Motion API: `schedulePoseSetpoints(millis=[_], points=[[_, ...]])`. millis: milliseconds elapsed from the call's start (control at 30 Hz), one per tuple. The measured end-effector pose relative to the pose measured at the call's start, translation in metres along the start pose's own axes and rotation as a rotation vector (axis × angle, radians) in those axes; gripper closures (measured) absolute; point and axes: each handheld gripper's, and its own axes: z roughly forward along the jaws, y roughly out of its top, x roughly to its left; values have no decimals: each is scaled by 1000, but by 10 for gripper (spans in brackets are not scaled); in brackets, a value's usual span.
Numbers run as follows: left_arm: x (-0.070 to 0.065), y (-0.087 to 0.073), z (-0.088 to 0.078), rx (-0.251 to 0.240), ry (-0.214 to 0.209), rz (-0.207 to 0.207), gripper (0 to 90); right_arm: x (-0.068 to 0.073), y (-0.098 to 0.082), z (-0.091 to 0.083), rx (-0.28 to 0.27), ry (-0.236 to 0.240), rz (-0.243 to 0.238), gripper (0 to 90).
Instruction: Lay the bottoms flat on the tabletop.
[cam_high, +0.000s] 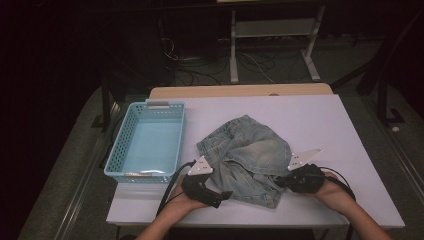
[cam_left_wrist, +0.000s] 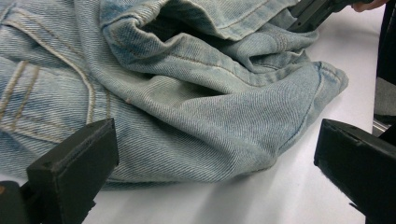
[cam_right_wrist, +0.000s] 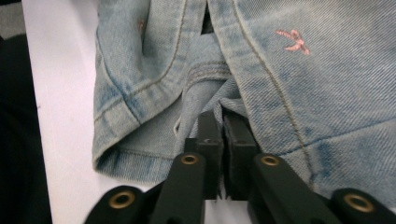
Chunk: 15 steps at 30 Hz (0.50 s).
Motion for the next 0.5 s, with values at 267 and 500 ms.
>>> schedulePoseSetpoints(millis=[267, 500], points=[[0, 0, 0, 3, 5, 5, 0, 0, 3, -24, -84, 13, 31, 569], [0, 0, 0, 0, 4, 6, 0, -8, 1, -44, -137, 5, 51, 531]])
